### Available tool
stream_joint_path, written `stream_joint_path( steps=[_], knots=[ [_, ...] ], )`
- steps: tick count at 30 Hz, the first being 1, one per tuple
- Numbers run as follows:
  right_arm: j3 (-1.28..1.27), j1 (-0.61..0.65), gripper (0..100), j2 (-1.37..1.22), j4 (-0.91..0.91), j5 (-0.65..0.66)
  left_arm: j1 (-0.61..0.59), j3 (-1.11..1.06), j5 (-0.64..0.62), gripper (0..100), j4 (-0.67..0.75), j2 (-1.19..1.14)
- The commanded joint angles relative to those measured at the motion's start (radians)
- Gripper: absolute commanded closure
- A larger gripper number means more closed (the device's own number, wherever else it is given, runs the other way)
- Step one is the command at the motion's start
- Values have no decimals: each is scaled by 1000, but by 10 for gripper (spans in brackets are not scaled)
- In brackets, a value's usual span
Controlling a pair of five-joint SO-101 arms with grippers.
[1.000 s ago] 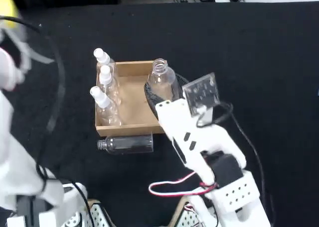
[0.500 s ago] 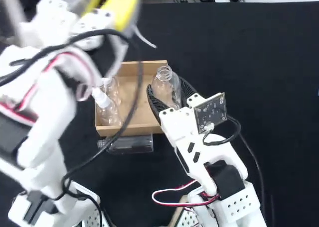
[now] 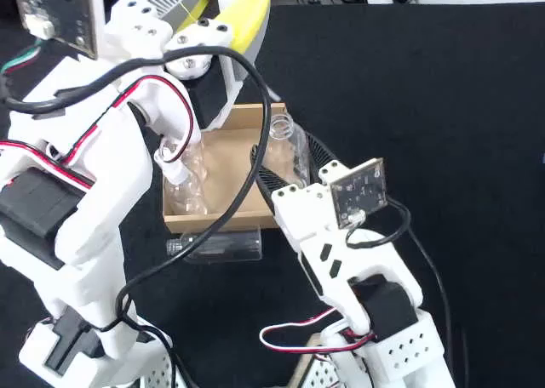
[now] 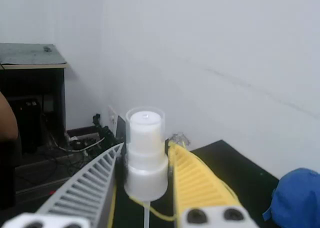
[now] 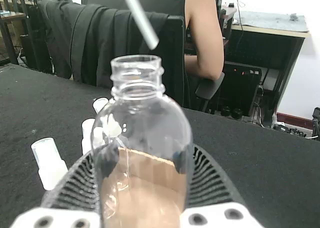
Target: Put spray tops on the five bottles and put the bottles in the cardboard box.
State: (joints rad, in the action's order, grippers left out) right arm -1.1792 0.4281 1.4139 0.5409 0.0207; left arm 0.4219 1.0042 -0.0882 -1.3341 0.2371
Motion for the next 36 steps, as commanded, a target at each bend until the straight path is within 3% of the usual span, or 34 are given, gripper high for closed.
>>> stream_joint_path(
  steps=[1,15,21,26,36],
  knots=[
    [13,17,988,25,-31,-3,35,61,44,970,-51,28],
    [15,17,988,27,-31,-3,105,-30,46,970,-55,29],
    [13,17,988,28,-31,-3,97,67,54,970,-57,31],
    [13,17,988,28,-31,-3,97,145,132,970,-74,31],
    [15,17,988,28,-31,-3,105,143,130,970,-170,18]
  ],
)
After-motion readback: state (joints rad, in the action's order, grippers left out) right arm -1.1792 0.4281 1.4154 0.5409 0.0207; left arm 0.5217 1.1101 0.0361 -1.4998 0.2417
